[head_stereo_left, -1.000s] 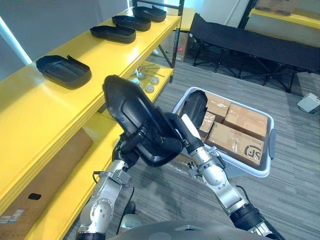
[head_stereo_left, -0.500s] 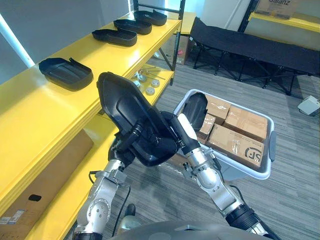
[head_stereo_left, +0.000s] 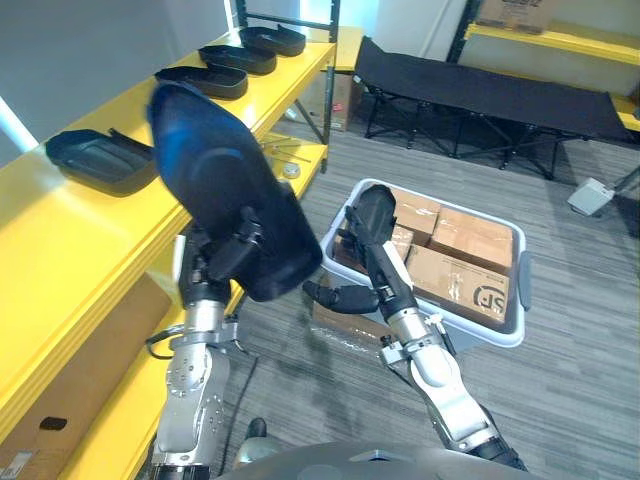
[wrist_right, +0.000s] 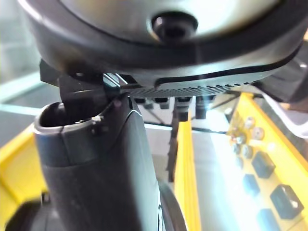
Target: Walk over and take three plastic housings, then place them on the shelf
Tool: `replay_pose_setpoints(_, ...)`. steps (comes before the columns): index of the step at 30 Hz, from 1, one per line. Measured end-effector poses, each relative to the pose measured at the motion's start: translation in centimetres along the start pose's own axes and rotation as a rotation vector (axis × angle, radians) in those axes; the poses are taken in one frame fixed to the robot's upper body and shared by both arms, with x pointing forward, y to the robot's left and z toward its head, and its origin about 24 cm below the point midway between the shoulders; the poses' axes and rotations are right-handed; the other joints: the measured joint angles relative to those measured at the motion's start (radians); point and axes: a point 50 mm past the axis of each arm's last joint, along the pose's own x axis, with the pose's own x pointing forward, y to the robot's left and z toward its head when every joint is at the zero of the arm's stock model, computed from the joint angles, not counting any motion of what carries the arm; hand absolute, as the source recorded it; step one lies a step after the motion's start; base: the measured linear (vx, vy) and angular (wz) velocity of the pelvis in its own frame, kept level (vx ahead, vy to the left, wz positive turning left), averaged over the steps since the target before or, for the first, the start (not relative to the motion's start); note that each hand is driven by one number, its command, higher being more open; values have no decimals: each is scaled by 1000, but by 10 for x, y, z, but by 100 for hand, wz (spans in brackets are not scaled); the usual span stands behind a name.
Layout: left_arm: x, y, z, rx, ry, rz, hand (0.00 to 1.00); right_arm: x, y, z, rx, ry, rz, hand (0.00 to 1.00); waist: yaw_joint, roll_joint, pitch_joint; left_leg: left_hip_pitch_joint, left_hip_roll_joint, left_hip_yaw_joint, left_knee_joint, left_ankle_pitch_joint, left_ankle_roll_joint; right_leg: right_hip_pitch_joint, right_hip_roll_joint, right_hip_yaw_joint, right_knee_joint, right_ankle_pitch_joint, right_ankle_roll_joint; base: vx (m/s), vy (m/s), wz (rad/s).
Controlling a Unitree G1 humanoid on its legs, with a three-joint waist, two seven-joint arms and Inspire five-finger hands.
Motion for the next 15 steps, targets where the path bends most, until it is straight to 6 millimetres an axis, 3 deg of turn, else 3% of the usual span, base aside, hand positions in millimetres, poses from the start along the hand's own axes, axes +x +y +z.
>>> replay_pose_setpoints(3, 0, 0, 4, 41, -45, 28, 0, -8, -12, 0, 205, -1, -16, 100, -14, 0, 0, 1, 0, 12, 3, -5, 0, -4, 0, 10, 0, 0, 0, 10, 3, -14)
replay_pose_setpoints(5, -1, 0, 5, 114, -65, 54, 0, -17, -16, 3, 361, -34, 99, 100, -36, 0, 0, 2, 2, 31, 14, -11, 1, -11, 0, 29, 0, 1, 2, 9, 1, -22)
replay_pose_setpoints(8, -1, -1, 5, 141, -71, 61, 0, -26, -15, 2, 382, -38, 172, 100, -60, 1, -1, 3, 4, 44, 16, -14, 1, -13, 0, 40, 0, 2, 3, 9, 1, -13)
replay_pose_setpoints(15, -6, 15, 0, 146, -39, 142, 0, -31, -23, -1, 336, -11, 114, 100, -47, 9, -3, -2, 4, 36, 16, -16, 1, -13, 0, 34, -2, 3, 5, -3, 0, 0)
